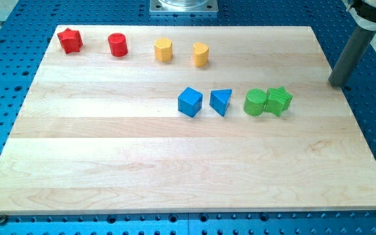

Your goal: Keep arm at center top

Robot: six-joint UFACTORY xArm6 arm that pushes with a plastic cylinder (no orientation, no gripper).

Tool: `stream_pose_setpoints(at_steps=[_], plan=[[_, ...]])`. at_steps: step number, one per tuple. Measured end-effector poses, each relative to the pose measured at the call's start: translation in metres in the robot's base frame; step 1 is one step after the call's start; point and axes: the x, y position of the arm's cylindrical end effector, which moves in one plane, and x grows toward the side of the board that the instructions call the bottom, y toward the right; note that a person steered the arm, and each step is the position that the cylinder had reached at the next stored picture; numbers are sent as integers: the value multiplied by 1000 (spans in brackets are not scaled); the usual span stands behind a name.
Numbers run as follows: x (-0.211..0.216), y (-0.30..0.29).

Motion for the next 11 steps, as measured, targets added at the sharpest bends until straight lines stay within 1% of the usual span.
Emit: stream_pose_setpoints(at_steps=[3, 4, 5, 6, 7, 11], plan=[[-18, -5], [-12, -5], [-70, -43], [-115, -91], [-140, -146], [-142, -156]])
